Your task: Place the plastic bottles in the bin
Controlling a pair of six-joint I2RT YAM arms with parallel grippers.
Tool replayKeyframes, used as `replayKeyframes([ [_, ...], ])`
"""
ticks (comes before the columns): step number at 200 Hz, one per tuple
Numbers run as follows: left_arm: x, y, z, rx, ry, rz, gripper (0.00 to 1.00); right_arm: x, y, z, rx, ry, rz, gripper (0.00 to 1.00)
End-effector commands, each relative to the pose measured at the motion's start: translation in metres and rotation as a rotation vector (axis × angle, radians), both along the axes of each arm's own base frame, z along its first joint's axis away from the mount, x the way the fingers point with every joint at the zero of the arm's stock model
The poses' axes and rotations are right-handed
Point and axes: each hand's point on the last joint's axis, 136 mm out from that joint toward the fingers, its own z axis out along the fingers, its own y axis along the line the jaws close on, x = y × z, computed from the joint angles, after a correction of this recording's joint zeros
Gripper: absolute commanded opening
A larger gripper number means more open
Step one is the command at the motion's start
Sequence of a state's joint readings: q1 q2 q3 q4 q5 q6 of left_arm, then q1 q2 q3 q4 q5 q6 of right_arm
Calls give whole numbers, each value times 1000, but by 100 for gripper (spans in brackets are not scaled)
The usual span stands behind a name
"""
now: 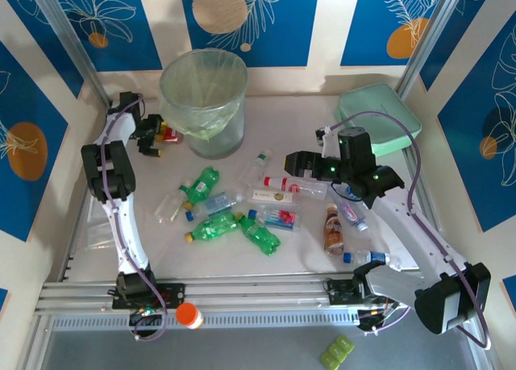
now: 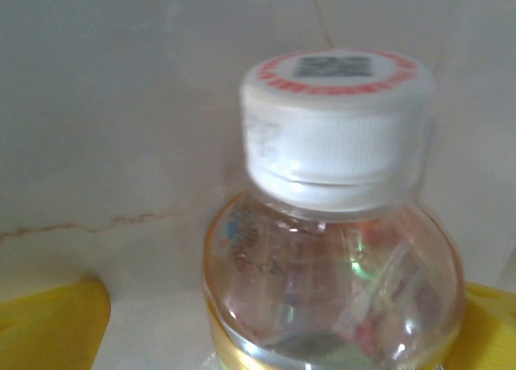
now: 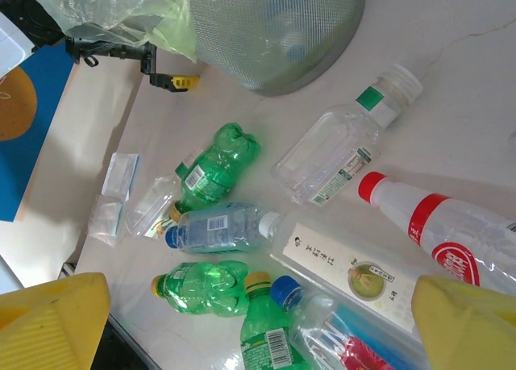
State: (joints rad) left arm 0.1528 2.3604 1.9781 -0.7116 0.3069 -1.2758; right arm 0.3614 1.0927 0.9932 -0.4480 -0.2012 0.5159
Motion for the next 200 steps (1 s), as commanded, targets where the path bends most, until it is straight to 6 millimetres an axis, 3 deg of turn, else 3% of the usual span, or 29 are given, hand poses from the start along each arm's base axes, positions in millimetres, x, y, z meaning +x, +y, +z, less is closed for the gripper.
replayKeyframes([
  [1,12,-7,-11,-10,-1,9,99,-1,1,-5,20,8,16,96],
  [46,8,-7,-21,16,25,-5,87,-4,-2,-8,28,12,6,96],
  [100,-1,-10,-9,30,15,-23,68,-9,-3,-3,44,10,3,96],
  [151,-18,-15,25,33,-22,-42,64,-21,-5,11,66,-15,8,95],
  [200,-52,-21,64,22,-59,-42,63,-38,-7,23,93,-43,9,95],
])
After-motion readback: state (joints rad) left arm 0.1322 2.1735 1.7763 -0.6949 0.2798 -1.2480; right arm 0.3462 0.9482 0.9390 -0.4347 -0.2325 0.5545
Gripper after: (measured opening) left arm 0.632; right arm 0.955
